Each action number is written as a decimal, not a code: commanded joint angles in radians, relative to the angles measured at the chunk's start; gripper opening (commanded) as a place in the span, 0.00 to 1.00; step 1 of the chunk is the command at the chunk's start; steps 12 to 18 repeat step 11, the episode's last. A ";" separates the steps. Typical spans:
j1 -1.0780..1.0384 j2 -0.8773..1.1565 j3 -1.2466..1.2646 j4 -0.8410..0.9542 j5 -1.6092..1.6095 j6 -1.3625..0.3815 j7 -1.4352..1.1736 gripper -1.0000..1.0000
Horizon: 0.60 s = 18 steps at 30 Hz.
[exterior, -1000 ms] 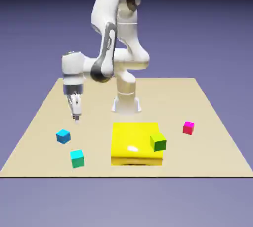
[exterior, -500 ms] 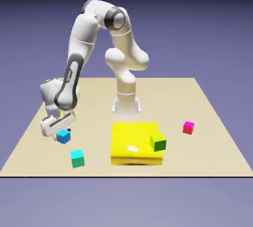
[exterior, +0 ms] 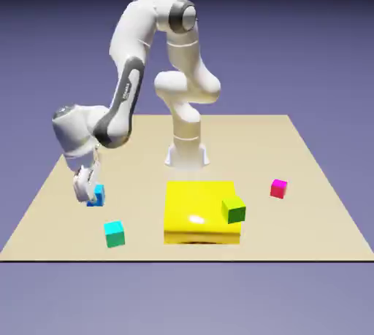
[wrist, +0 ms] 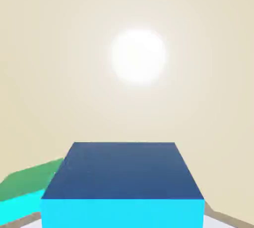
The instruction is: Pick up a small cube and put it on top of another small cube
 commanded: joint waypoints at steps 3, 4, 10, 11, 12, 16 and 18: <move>0.006 0.009 0.051 0.054 -0.067 -0.049 -0.062 0.00; 0.002 0.045 0.061 0.046 -0.052 -0.006 -0.073 0.00; -0.004 0.102 0.076 0.034 -0.028 0.062 -0.090 1.00; 0.000 0.066 0.066 0.041 -0.043 0.019 -0.079 1.00; 0.000 0.066 0.066 0.041 -0.043 0.019 -0.079 1.00; 0.000 0.066 0.066 0.041 -0.043 0.019 -0.079 1.00; 0.000 0.066 0.066 0.041 -0.043 0.019 -0.079 1.00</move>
